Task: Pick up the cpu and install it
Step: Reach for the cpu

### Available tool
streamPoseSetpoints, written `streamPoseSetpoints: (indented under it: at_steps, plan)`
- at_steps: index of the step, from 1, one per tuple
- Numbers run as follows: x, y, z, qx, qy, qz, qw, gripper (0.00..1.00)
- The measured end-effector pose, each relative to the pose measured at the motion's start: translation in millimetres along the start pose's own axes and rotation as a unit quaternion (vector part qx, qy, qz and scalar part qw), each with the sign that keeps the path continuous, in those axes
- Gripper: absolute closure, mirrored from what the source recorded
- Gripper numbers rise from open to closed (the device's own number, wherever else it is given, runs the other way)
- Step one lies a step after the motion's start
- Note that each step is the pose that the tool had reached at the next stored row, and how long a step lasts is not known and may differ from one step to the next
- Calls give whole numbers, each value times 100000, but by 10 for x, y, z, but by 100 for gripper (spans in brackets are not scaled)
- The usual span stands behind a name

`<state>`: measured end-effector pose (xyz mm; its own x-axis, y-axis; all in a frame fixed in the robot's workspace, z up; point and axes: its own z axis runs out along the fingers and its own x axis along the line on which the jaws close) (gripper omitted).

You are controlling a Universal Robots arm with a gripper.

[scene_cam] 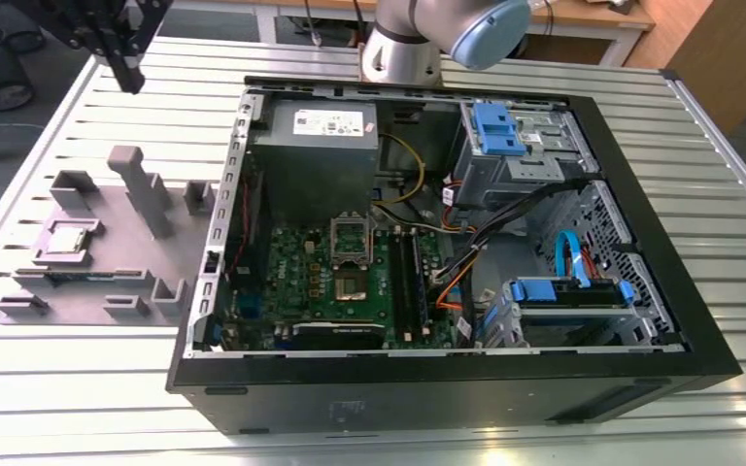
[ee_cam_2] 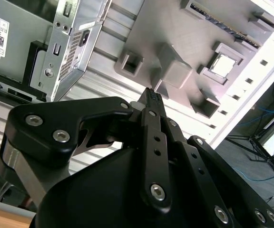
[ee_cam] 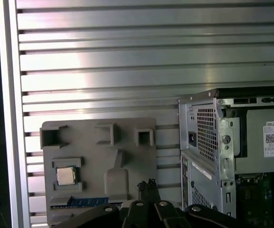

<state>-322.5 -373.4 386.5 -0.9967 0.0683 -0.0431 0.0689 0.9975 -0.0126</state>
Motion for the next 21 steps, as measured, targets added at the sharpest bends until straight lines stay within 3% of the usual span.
streamPoseSetpoints:
  at_steps: [21]
  plan:
    - [141,-24,16,-6,-137,3,100000,89]
